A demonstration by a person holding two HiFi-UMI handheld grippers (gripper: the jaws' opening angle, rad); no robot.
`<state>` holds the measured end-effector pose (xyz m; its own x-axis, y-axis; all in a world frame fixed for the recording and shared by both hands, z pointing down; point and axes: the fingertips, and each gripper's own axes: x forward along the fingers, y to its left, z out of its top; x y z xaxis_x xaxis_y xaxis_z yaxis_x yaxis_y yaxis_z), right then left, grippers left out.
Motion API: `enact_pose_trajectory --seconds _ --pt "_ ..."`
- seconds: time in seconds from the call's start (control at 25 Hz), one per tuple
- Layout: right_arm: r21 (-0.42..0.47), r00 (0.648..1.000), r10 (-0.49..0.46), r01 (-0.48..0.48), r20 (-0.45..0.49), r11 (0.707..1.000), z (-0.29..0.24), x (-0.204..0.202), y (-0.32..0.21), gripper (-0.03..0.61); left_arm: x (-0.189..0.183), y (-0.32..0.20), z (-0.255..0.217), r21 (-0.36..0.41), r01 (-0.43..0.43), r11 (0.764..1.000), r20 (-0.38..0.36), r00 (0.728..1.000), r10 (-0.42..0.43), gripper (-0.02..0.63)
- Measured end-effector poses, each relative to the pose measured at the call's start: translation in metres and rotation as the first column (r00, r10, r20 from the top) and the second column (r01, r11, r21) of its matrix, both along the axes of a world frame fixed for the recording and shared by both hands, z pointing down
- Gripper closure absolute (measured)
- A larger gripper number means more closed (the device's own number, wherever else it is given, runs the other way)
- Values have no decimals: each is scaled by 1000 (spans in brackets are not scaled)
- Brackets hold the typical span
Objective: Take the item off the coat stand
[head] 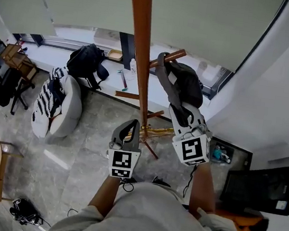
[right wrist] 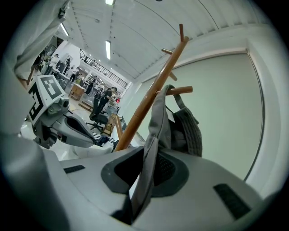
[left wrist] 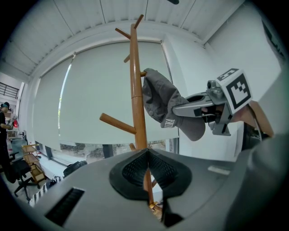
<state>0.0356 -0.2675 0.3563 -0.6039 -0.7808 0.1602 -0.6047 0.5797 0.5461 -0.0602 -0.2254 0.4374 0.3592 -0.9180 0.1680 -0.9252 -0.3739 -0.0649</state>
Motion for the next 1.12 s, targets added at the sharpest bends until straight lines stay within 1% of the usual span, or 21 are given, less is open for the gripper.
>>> enact_pose_trajectory --seconds 0.36,0.8,1.12 --pt "13 998 9 -10 59 1000 -8 8 -2 546 7 -4 -6 13 -21 1000 0 1000 21 604" --pt "18 997 51 -52 62 998 -20 18 -5 549 14 -13 -10 16 -54 998 -2 999 54 604" --pt "45 993 77 -81 90 996 -28 33 -5 551 25 -15 -9 20 -74 997 -3 997 74 604"
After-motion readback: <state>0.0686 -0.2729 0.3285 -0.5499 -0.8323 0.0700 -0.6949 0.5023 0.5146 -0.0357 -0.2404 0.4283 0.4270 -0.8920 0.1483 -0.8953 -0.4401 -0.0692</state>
